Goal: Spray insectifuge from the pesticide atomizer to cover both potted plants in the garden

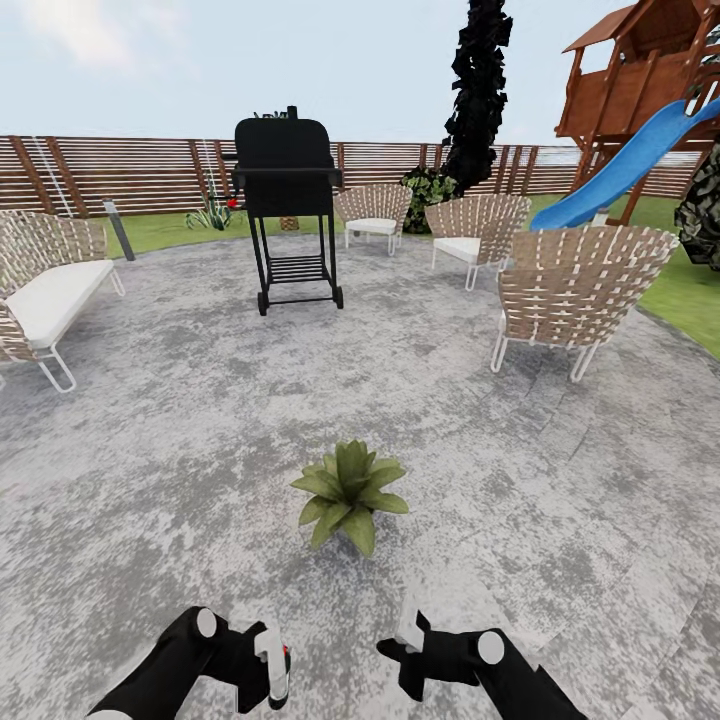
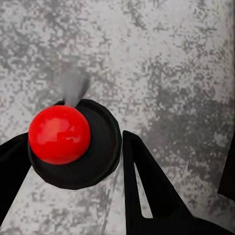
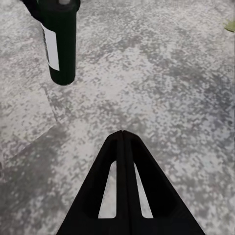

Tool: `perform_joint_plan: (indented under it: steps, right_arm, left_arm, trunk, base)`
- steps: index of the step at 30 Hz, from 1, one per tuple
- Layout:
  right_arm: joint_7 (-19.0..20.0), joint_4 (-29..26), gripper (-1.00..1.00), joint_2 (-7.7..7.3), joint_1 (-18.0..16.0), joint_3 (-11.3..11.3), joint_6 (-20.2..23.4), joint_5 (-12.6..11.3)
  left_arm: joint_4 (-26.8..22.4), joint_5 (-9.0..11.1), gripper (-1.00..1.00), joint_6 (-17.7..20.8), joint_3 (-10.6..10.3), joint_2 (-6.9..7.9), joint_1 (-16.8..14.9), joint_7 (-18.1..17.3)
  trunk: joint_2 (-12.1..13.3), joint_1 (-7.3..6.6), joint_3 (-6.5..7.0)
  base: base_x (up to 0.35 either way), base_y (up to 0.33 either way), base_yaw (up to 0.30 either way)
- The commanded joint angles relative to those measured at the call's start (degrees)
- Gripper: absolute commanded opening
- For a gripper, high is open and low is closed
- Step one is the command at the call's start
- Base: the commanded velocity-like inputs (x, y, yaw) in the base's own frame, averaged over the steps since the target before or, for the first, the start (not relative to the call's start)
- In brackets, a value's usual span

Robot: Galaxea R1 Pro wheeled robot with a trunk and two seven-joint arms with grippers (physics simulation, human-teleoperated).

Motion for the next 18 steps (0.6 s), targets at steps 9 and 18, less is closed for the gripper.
perform_joint_plan:
  steps: [9, 18]
  right_arm:
    - [0.1, -0.1, -1.00, 1.67, 0.0, 3.7, -0.4, 0.5]
    - [0.1, -1.4, -1.00, 1.73, 0.0, 5.3, -0.3, 0.5]
  left_arm:
    - [0.0, -3.4, -1.00, 0.0, -0.2, -2.86, 0.0, -0.2]
    - [0.0, -3.4, -1.00, 0.3, -4.6, -3.65, 0.0, -0.2]
  trunk:
    - [0.0, -0.01, -0.05]
    - [0.0, -0.01, -0.05]
  base:
    - [0.000, 0.000, 0.000]
    - [0.000, 0.000, 0.000]
